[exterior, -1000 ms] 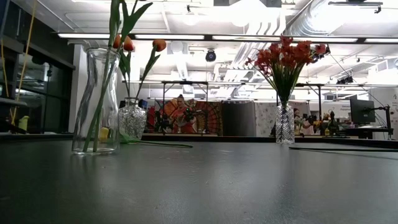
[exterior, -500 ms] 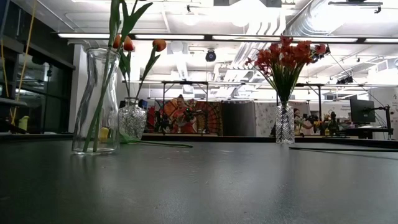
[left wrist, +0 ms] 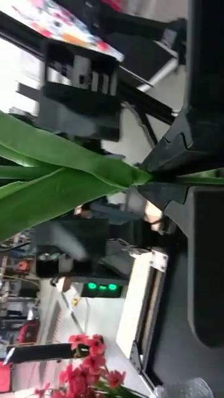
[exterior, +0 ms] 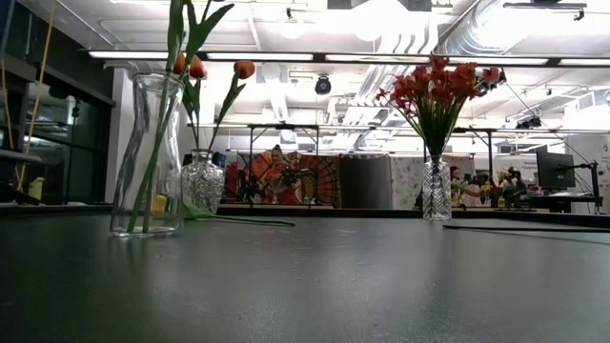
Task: Sort flowers into vase by color
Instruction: Put the left dark red flower into the green vase
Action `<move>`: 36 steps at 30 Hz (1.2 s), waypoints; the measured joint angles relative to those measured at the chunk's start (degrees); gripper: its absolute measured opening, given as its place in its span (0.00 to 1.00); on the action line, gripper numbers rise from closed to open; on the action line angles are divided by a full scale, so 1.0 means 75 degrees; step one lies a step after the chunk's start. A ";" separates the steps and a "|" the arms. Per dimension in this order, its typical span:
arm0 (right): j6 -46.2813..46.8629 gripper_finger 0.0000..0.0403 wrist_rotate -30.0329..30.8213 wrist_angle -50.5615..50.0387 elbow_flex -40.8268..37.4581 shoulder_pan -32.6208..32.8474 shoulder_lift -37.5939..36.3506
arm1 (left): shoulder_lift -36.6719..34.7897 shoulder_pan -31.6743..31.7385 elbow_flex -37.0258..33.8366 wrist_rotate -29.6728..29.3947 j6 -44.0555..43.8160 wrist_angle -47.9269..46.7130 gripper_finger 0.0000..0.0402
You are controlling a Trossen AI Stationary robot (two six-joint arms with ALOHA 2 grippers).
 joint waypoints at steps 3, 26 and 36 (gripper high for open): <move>-0.0074 0.61 -0.0012 0.0033 0.0000 -0.0006 -0.0032 | 0.0271 0.0000 0.0396 0.0060 0.0187 -0.0244 0.00; -0.0039 0.03 -0.0317 0.0039 0.0000 -0.0009 -0.0054 | 0.0463 0.0009 0.0623 -0.0203 0.0305 -0.0237 0.01; -0.0162 0.01 0.0117 -0.0916 0.0000 0.0229 -0.0870 | -0.0314 0.0026 0.0622 0.0235 0.0412 -0.1707 0.28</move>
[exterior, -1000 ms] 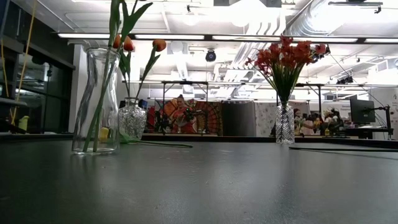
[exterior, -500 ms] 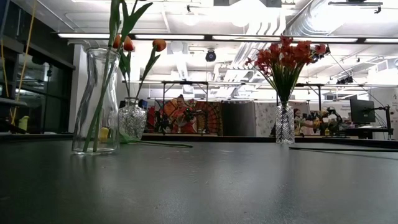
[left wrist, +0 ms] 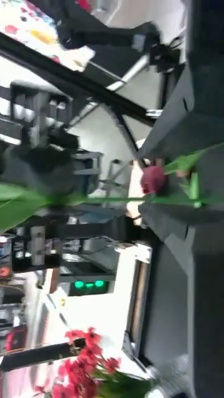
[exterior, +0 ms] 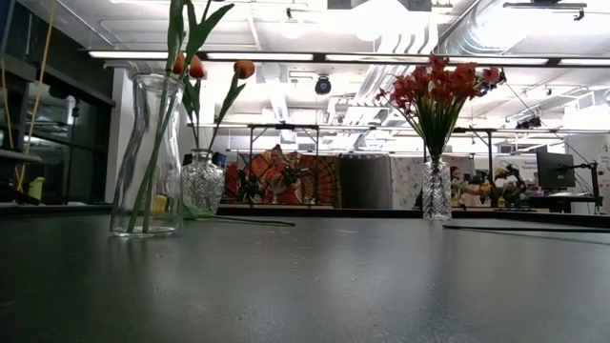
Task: Sort flowers into vase by color
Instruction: Put the left dark red flower into the green vase
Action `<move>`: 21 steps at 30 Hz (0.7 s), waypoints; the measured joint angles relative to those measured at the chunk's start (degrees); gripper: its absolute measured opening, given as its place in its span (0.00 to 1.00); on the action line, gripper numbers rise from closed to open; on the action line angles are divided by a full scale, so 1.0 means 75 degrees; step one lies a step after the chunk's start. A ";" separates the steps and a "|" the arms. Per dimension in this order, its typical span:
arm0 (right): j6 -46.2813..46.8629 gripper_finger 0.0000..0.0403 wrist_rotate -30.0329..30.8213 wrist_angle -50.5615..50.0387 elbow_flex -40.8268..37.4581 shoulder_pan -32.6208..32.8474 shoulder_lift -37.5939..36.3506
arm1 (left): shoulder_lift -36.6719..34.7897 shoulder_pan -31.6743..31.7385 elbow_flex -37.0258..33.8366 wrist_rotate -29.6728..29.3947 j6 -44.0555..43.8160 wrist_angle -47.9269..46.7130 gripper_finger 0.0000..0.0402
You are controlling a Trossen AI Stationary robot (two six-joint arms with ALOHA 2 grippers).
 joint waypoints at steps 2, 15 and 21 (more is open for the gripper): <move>0.0064 0.01 0.0163 -0.0426 0.0000 0.0075 -0.0324 | -0.0301 -0.0057 0.0001 0.0011 -0.0002 -0.0624 0.35; 0.0746 0.00 0.0081 0.0126 0.0015 0.2488 -0.0612 | -0.1852 -0.0898 -0.1433 -0.1122 -0.0846 -0.0688 0.49; 0.1666 0.00 0.0646 -0.0158 -0.0002 0.3564 0.0473 | -0.1916 -0.0996 -0.2204 -0.1246 -0.1635 0.0478 0.49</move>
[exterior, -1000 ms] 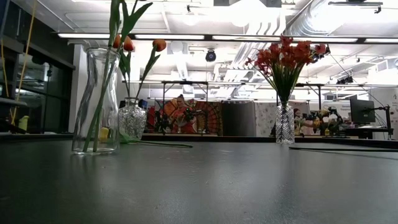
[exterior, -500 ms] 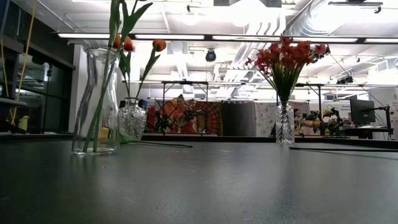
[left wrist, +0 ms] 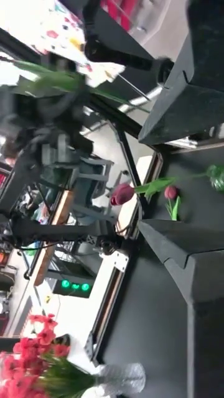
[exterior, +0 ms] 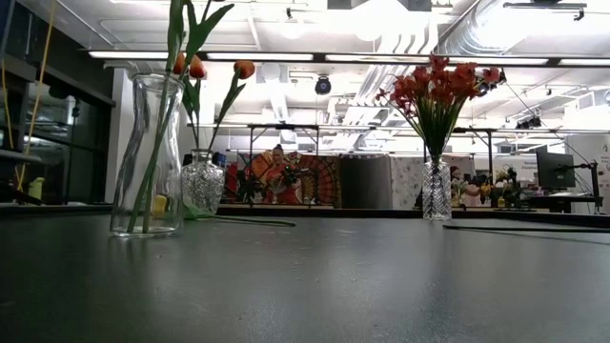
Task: Sort flowers into vase by color
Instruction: Put the left dark red flower into the green vase
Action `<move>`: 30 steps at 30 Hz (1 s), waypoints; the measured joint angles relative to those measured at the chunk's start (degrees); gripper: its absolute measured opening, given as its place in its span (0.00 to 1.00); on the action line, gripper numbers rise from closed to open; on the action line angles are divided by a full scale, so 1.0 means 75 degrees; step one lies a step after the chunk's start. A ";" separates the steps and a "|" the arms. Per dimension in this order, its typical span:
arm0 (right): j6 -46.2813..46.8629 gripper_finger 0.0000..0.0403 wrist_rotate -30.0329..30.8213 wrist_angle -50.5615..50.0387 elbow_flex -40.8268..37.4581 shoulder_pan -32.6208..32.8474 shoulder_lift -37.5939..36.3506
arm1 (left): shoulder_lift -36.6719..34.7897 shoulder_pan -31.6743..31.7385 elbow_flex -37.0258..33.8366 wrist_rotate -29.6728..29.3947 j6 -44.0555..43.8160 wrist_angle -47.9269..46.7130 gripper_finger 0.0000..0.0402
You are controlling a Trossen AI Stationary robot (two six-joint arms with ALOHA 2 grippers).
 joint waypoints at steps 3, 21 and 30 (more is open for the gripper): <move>0.0941 0.00 0.1057 -0.0520 -0.0255 0.0537 0.0378 | 0.0003 0.0003 -0.0042 -0.0026 -0.0182 0.0103 0.49; 0.0426 0.00 0.3890 0.4897 -0.4317 0.1092 0.0428 | -0.0006 -0.0028 -0.0048 -0.0150 -0.0418 0.1424 0.49; -0.0079 0.00 0.3504 0.5035 -0.4472 0.0949 0.0426 | -0.0006 -0.0044 -0.0048 -0.0267 -0.0438 0.1695 0.49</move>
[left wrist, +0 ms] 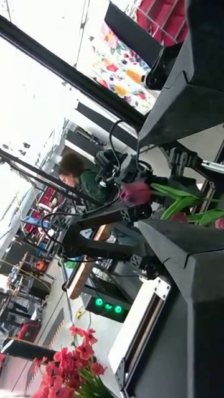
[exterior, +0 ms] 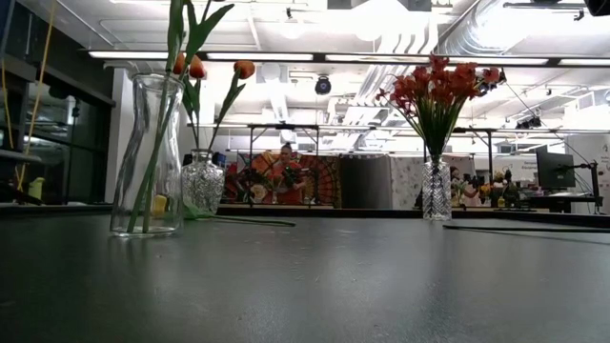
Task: Sort flowers into vase by color
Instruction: Put the left dark red flower into the green vase
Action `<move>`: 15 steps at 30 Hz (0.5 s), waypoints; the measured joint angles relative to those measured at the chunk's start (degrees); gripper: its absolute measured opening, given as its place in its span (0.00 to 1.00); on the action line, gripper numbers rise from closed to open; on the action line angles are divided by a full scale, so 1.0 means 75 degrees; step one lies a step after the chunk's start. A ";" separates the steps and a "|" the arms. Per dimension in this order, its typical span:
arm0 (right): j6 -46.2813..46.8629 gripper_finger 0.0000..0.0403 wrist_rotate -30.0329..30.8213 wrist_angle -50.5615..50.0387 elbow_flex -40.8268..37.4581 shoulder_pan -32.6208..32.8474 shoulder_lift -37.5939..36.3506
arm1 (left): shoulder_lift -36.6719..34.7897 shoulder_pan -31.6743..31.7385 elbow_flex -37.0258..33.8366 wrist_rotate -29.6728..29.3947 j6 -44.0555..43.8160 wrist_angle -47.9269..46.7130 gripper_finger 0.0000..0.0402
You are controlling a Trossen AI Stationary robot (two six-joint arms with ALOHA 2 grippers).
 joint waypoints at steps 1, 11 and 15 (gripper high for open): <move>-0.0006 0.00 -0.0065 -0.0076 0.0000 0.0000 0.0000 | 0.0000 0.0000 0.0000 -0.0032 0.0000 -0.0004 0.49; 0.0297 0.01 -0.0745 -0.0900 0.0000 -0.0074 0.0003 | 0.0000 0.0006 0.0000 -0.0080 0.0279 -0.0034 0.49; 0.0250 0.07 -0.1013 -0.0908 0.0007 -0.0111 0.0003 | 0.0000 0.0006 0.0000 -0.0080 0.0467 -0.0050 0.49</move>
